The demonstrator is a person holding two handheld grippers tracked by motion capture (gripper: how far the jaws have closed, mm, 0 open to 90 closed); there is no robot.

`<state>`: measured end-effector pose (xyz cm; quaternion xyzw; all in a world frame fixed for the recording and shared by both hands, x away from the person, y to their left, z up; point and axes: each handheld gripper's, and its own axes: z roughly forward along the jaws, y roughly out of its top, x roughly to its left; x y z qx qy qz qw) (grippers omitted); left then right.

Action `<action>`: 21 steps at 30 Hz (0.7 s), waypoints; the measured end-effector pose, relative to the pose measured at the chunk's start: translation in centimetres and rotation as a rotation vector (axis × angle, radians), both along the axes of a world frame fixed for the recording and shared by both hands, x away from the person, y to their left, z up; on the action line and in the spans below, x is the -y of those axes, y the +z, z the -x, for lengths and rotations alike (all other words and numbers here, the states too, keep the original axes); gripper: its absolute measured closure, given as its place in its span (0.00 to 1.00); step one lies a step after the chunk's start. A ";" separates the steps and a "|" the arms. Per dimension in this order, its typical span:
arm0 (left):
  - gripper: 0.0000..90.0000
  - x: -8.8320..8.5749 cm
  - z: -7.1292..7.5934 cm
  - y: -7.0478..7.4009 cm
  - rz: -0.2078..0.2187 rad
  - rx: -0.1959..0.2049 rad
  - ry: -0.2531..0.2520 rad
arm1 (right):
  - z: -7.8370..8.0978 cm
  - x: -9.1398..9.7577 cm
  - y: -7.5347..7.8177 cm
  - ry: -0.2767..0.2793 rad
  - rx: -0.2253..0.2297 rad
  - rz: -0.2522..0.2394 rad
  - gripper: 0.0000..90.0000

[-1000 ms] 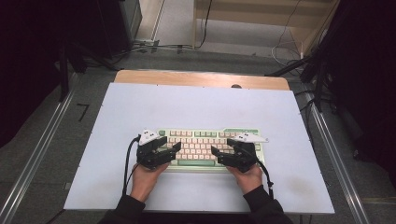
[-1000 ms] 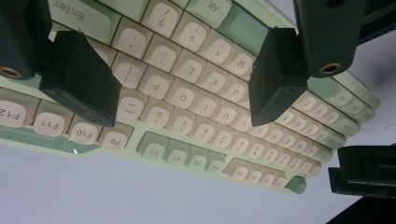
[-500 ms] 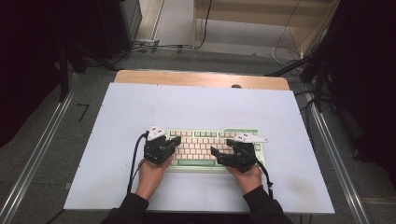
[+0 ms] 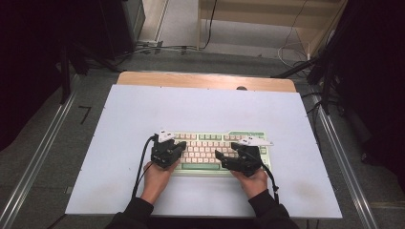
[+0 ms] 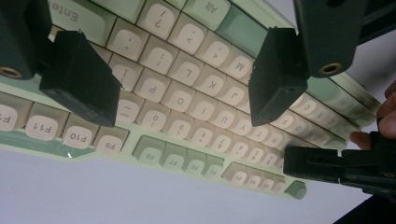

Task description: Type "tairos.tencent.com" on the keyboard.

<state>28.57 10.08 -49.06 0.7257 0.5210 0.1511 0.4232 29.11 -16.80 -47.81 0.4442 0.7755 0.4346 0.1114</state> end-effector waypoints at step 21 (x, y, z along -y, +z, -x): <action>1.00 0.0 -0.1 -0.1 0.009 -0.024 0.001 | 0.0 -0.2 -0.2 0.007 -0.005 0.008 0.26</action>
